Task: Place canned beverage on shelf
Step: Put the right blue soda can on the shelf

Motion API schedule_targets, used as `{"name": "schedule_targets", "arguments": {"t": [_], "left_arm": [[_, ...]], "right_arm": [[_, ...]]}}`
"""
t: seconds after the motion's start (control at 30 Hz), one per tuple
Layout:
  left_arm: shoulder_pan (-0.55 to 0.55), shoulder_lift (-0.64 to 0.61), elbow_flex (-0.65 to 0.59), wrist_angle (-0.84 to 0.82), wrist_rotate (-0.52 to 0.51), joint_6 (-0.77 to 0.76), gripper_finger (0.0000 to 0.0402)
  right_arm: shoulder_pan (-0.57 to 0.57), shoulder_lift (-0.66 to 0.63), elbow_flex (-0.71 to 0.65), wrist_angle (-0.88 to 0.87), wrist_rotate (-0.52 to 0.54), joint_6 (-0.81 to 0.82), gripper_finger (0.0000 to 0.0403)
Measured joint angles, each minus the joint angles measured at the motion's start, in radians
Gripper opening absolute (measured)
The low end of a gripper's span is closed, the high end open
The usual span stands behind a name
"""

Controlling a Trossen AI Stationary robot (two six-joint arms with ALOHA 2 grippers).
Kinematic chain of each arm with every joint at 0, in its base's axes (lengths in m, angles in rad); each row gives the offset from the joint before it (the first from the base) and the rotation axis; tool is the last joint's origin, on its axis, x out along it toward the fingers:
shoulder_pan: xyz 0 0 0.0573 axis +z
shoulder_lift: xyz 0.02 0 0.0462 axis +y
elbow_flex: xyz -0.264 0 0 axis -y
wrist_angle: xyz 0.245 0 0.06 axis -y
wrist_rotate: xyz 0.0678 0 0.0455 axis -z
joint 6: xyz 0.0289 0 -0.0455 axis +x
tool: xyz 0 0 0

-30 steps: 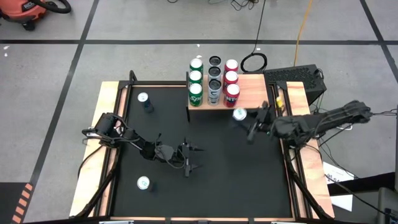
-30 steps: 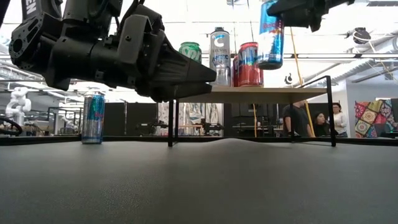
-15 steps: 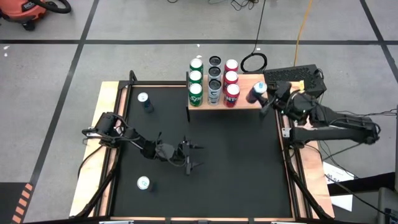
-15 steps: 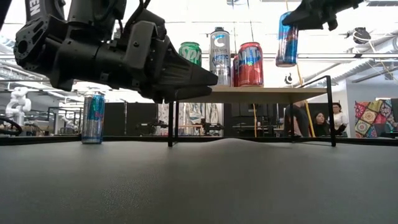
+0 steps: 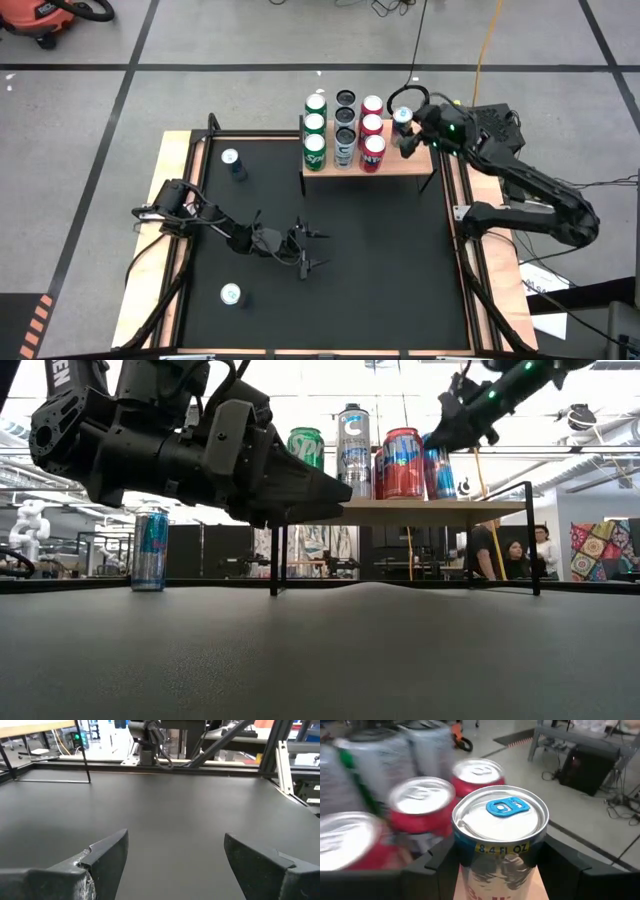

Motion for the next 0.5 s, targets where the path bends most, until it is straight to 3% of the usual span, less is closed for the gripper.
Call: {"name": "schedule_targets", "arguments": {"t": [0.27, 0.5], "left_arm": [[-0.004, 0.0, 0.0, -0.049, 0.0, -0.024, 0.0325], [-0.006, 0.0, 0.0, -0.046, -0.002, -0.054, 0.0325]], "right_arm": [[-0.179, 0.081, 0.006, 0.1, -0.265, -0.01, 0.0206], [-0.232, 0.134, 0.006, 0.109, -0.335, -0.063, 0.0206]]}}
